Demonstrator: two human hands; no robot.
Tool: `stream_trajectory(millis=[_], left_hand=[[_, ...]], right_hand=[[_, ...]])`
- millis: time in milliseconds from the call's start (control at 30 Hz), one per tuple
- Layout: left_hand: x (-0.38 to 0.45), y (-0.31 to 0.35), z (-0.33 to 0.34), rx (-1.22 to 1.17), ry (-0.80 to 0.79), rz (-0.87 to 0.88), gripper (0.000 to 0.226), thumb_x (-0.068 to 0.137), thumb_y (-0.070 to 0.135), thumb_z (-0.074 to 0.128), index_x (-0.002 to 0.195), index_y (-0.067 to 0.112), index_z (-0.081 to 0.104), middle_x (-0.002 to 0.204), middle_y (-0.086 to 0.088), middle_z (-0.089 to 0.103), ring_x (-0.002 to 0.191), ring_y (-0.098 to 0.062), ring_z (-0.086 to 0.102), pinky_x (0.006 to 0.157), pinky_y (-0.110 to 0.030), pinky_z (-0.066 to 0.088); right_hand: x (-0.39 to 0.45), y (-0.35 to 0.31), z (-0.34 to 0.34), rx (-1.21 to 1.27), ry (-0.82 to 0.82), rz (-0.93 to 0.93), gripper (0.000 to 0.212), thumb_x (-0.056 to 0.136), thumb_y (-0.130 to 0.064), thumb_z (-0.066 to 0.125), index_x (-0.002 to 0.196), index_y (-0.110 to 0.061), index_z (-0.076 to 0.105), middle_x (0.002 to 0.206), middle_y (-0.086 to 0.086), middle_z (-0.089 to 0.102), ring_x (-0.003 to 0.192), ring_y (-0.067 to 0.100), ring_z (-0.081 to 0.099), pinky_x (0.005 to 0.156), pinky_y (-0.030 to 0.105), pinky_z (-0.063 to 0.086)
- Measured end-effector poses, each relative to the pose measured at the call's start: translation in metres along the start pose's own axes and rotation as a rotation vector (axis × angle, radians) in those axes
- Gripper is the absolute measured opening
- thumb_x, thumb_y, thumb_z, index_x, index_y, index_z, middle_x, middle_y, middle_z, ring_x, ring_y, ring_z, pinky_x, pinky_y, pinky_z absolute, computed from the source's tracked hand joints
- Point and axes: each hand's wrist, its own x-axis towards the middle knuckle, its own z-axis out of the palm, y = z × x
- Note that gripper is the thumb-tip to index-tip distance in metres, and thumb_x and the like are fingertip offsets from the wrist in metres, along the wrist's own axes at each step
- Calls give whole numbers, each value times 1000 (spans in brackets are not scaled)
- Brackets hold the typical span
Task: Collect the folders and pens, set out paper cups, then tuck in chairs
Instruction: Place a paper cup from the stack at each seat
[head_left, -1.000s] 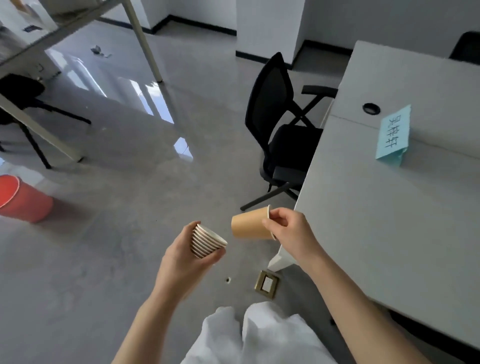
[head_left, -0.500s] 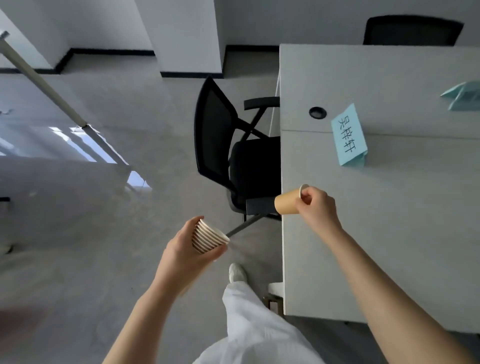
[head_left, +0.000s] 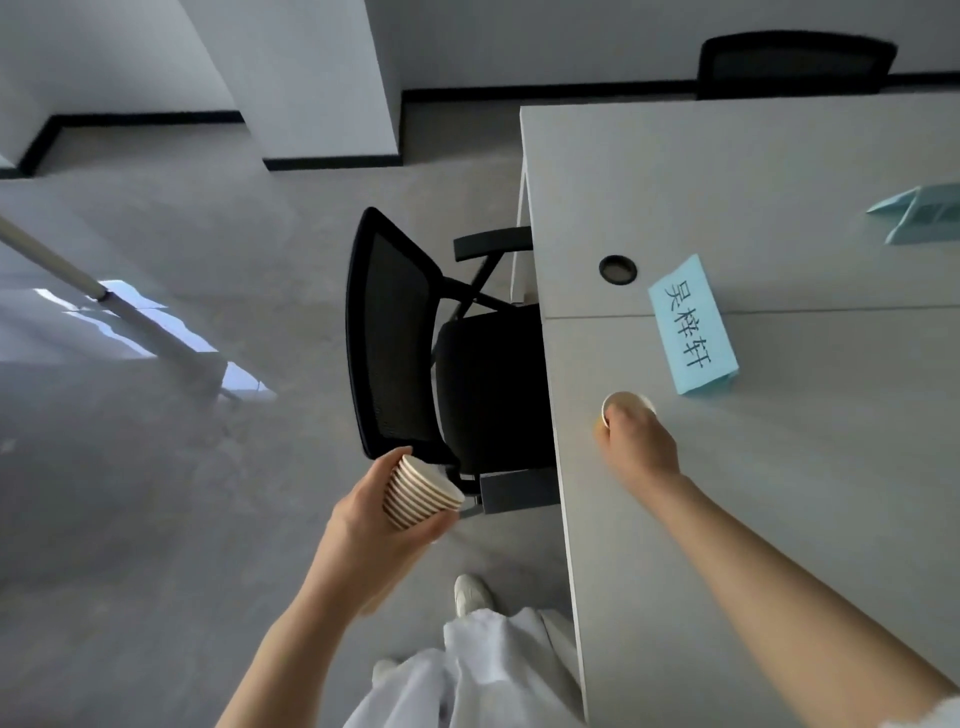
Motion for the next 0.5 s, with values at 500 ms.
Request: stream_trajectory(millis=[500], left_hand=[[64,-13,-39,-6,-59,109,72,59,46,85,123,47,51,95,20,62,88,-2,61,77,-23,50]], right_hand=[[-44,-152,-86,774,-199,-140,15,89,-25,63,98,-15,70,92,-6,72,89,3,66,82,18,52]])
